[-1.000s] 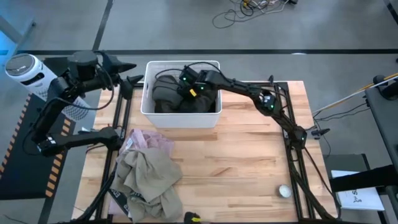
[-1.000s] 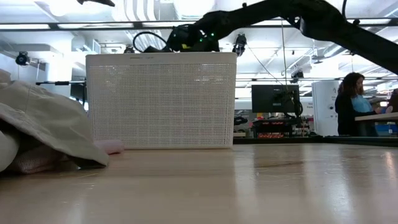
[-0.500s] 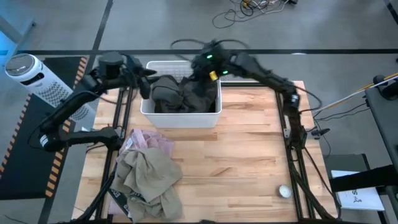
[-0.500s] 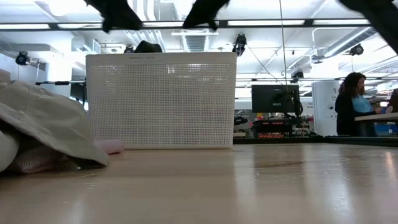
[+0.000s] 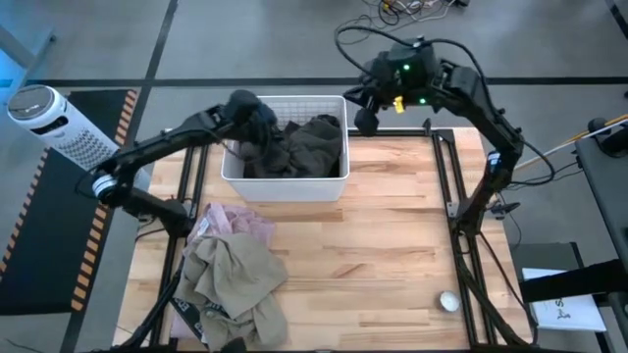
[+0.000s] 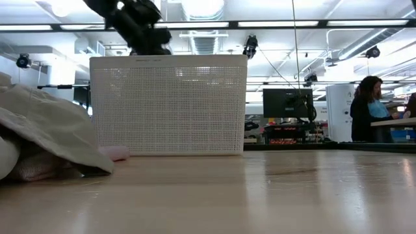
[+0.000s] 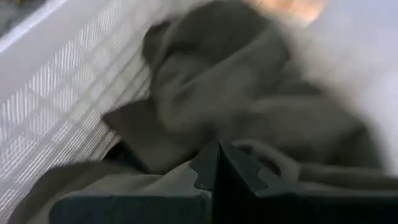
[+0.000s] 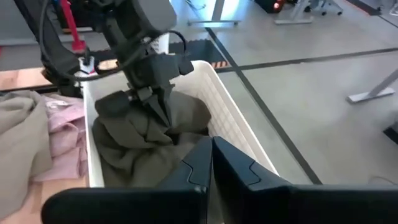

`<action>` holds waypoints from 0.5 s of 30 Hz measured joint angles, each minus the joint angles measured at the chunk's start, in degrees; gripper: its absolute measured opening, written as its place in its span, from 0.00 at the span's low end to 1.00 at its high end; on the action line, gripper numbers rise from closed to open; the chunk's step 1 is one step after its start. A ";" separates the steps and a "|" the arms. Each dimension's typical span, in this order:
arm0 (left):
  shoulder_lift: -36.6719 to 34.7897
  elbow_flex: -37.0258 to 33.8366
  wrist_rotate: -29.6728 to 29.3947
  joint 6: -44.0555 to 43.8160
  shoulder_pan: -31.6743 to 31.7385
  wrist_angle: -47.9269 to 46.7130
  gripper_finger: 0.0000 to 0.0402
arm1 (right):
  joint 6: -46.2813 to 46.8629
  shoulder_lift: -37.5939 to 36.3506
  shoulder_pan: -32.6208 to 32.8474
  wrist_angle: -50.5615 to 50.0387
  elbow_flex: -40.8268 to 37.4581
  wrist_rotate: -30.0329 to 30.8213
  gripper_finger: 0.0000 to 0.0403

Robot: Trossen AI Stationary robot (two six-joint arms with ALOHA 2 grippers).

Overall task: Sort clothes
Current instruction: Put the sweater into the bin

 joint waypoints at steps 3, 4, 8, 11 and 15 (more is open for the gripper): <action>4.86 2.49 -1.80 1.50 0.00 -3.76 0.00 | 0.01 -0.27 0.04 -1.23 0.00 0.59 0.00; 6.31 3.03 -2.37 1.90 -0.01 -4.73 0.00 | 0.00 -0.29 0.04 -1.69 0.00 0.59 0.00; 11.72 3.96 -7.10 3.50 -0.04 -5.70 0.00 | 0.01 0.09 0.09 -3.72 -0.02 0.56 0.00; 15.10 3.90 -8.20 3.69 0.25 -4.52 0.00 | -0.04 0.75 0.13 -5.04 -0.20 0.57 0.00; 18.19 3.95 -8.18 3.74 0.61 -2.61 0.00 | -0.37 1.19 0.37 -6.91 -0.28 0.45 0.00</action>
